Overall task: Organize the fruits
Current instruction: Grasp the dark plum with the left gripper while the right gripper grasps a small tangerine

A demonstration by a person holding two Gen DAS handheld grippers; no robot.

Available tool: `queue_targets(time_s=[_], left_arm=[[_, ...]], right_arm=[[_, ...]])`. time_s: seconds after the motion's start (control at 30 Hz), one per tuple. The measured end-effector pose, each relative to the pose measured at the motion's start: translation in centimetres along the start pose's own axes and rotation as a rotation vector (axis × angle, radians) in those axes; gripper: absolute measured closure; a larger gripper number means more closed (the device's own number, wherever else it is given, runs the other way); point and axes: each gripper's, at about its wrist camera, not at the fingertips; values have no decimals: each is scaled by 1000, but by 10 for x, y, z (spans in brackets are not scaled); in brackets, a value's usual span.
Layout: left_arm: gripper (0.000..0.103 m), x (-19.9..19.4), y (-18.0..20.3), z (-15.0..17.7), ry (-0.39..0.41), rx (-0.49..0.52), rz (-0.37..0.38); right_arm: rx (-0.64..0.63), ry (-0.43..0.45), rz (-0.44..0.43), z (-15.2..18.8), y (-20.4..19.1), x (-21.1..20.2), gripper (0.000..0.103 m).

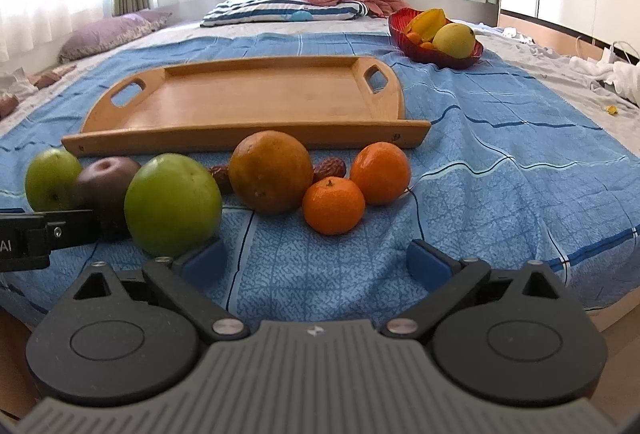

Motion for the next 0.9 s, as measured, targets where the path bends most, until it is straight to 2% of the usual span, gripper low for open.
queue_targets(time_s=[0.07, 0.1, 0.13, 0.23, 0.27, 0.3, 0.4, 0.5, 0.57, 0.73, 0.9], left_arm=[[18, -1, 3, -1, 6, 5, 8], [24, -1, 4, -2, 5, 7, 8], [34, 0, 5, -3, 3, 11, 13], [50, 0, 8, -4, -10, 9, 45], [52, 0, 10, -4, -15, 9, 54], [53, 0, 12, -5, -16, 14, 61], [53, 2, 17, -5, -9, 38, 65], [53, 6, 21, -7, 3, 46, 59], [52, 10, 22, -9, 8, 45, 47], [47, 16, 24, -9, 32, 61, 41], [48, 21, 23, -11, 28, 52, 49]], right_arm=[[4, 12, -5, -1, 3, -1, 9], [5, 15, -5, -2, 4, -1, 12], [2, 17, -1, -2, 5, -1, 14], [3, 37, 14, -4, 7, -1, 25], [8, 43, 16, -4, 8, -1, 29], [12, 47, 15, -5, 9, -1, 30], [25, 61, 8, -6, 12, -1, 45], [32, 66, 1, -9, 14, 0, 56], [34, 69, -10, -11, 15, 1, 59], [29, 66, -22, -14, 13, 5, 60], [31, 67, -21, -16, 12, 5, 65]])
Point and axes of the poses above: each gripper's, at about its wrist camera, not at the fingertips, and x roughly the way its jaws point, y to its right, z to its underside, and after that the axes turned 6 degrees about z, right-handed
